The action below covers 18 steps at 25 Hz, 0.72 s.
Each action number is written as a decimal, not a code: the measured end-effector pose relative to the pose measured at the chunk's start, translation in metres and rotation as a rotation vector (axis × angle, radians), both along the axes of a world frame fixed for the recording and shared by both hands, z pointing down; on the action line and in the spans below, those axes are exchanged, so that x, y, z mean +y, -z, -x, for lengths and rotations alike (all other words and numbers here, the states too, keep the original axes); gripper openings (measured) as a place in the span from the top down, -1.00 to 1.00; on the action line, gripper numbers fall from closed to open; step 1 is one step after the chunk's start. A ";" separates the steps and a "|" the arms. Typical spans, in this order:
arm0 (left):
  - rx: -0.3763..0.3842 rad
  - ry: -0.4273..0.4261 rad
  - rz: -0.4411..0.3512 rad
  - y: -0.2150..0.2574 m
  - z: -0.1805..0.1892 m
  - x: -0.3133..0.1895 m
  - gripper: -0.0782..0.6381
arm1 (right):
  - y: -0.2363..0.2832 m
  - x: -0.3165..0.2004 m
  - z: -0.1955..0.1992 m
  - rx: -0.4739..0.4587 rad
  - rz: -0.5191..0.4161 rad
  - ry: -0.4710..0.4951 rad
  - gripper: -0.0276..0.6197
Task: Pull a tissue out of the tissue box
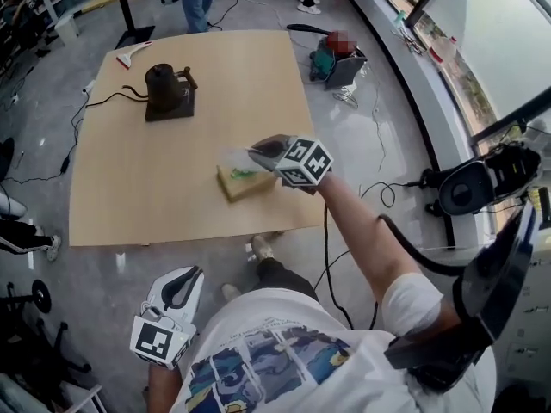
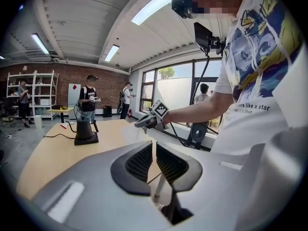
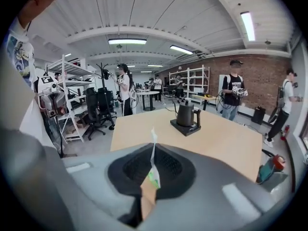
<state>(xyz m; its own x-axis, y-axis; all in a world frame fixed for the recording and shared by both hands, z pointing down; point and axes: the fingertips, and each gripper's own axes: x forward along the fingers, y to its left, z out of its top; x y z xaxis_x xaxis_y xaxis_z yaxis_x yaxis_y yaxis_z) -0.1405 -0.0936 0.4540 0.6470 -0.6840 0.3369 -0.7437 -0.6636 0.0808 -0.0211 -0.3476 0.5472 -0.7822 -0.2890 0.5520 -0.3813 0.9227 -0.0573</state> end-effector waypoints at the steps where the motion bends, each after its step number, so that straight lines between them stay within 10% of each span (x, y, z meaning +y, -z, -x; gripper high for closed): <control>1: 0.001 -0.005 -0.002 -0.001 0.000 0.004 0.70 | 0.003 0.003 0.000 -0.006 -0.007 -0.011 0.91; 18: 0.028 -0.060 -0.050 0.011 -0.009 0.025 0.70 | 0.079 0.064 -0.019 -0.065 -0.112 -0.070 0.91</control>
